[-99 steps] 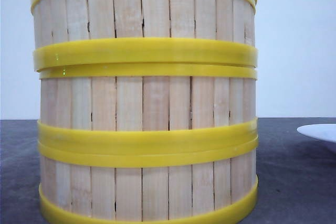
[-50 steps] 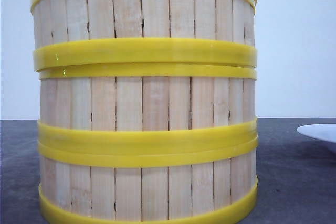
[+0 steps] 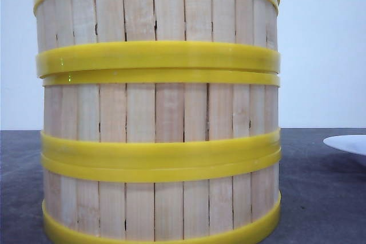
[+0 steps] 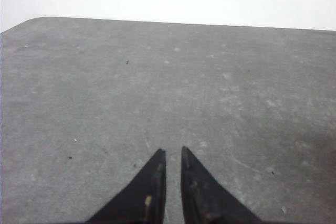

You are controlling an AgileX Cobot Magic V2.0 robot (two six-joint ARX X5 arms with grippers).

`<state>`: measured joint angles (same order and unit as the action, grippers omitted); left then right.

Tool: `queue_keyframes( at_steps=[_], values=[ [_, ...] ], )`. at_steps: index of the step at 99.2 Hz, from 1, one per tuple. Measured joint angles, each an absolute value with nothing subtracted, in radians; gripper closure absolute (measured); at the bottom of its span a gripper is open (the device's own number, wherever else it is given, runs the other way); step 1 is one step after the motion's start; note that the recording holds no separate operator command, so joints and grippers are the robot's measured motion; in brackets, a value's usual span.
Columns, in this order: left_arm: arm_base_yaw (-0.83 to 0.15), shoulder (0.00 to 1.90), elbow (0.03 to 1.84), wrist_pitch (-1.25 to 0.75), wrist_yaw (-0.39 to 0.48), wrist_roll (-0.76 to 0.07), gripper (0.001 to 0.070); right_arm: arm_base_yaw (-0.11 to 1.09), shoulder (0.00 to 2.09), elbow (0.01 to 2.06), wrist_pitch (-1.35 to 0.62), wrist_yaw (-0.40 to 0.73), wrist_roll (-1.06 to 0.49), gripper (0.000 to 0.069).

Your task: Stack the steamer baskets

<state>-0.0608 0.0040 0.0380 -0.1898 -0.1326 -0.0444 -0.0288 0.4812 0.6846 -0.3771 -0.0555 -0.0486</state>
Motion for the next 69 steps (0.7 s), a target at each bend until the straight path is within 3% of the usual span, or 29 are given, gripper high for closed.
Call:
queue_keyframes(
  at_steps=[32,69],
  values=[
    [-0.061,0.004,0.038,-0.19,-0.133,-0.044,0.0685,-0.094,0.166,0.241,-0.254,-0.059,-0.048,0.0684],
    [-0.061,0.004,0.038,-0.19,-0.133,-0.044,0.0685,-0.094,0.026,0.036,-0.172,-0.061,-0.016,0.0684]
  ],
)
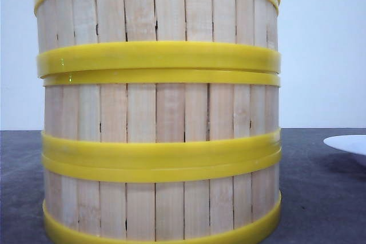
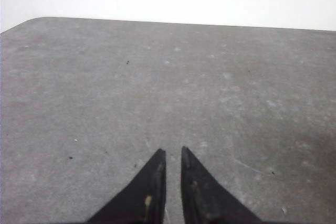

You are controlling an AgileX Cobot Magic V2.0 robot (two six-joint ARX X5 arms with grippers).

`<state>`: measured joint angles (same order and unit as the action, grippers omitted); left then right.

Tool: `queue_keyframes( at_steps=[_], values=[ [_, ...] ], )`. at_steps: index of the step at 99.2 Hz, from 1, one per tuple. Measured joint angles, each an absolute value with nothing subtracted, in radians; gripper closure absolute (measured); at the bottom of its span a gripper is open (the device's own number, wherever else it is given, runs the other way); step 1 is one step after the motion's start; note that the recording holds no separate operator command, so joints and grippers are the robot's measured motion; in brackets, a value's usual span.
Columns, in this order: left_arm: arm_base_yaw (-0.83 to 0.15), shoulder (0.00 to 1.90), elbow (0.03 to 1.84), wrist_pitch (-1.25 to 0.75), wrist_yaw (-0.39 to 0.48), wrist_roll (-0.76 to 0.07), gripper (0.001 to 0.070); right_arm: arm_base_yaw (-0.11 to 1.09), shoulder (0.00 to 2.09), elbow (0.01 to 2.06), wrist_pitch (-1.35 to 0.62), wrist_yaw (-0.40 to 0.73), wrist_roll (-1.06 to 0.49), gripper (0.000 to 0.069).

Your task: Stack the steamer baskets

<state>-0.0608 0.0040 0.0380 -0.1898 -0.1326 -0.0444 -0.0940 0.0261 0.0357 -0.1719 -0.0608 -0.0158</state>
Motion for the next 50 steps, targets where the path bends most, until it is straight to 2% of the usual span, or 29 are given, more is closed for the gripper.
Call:
queue_keyframes(
  at_steps=[50],
  values=[
    [-0.061,0.004,0.038,-0.19,-0.133,-0.044,0.0685,-0.094,0.006,0.014,-0.151,-0.056,0.005,0.0684]
  ],
)
